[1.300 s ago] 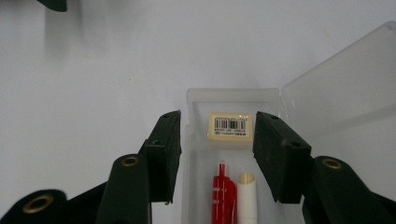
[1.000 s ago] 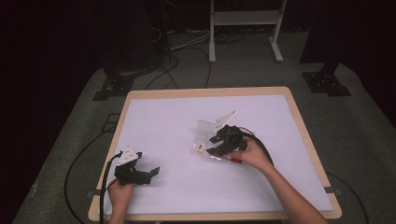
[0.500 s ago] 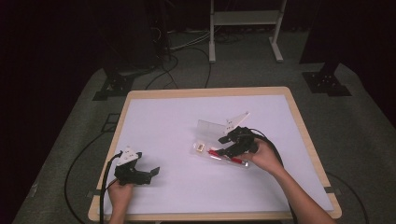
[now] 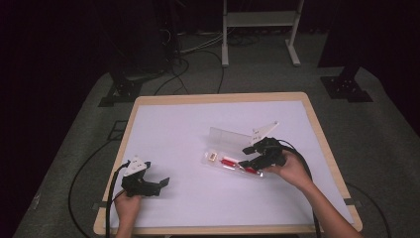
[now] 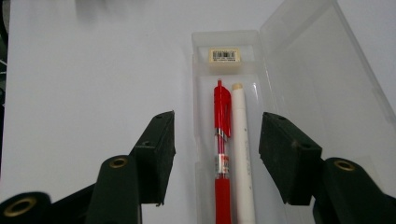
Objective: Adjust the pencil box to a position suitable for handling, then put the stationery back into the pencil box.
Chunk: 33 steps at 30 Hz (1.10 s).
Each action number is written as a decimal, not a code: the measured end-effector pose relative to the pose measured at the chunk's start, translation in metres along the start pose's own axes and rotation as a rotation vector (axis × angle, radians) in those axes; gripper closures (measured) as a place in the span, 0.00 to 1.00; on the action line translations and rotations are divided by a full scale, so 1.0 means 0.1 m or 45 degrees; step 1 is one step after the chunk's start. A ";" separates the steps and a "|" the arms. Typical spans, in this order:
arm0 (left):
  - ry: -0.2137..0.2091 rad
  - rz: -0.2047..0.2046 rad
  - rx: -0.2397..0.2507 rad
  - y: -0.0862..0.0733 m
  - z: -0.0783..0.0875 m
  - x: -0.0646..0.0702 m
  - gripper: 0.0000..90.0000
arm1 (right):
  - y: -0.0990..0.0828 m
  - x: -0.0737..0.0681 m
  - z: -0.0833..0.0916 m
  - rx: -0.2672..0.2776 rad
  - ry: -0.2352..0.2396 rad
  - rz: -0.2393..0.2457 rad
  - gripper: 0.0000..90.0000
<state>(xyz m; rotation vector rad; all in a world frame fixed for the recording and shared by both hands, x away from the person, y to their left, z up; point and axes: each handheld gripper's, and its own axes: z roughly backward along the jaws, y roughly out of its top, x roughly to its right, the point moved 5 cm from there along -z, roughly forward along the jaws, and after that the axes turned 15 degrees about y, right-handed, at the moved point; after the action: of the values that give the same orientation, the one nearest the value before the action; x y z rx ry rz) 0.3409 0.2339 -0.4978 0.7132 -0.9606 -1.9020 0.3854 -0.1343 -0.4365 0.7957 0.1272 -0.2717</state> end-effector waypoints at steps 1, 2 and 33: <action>-0.001 0.000 -0.001 0.00 0.00 0.00 0.00 | -0.02 0.00 0.02 0.001 -0.002 0.002 0.50; -0.001 0.000 -0.001 0.00 0.00 0.00 0.00 | -0.04 0.00 0.04 0.002 -0.005 -0.002 0.50; 0.004 0.002 0.004 0.00 0.00 0.00 0.00 | -0.45 -0.03 0.30 0.050 -0.051 -0.087 0.49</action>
<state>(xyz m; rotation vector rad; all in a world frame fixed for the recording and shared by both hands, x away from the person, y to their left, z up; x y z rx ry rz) 0.3408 0.2341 -0.4977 0.7168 -0.9623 -1.8977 0.3696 -0.1855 -0.4462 0.8254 0.1122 -0.3554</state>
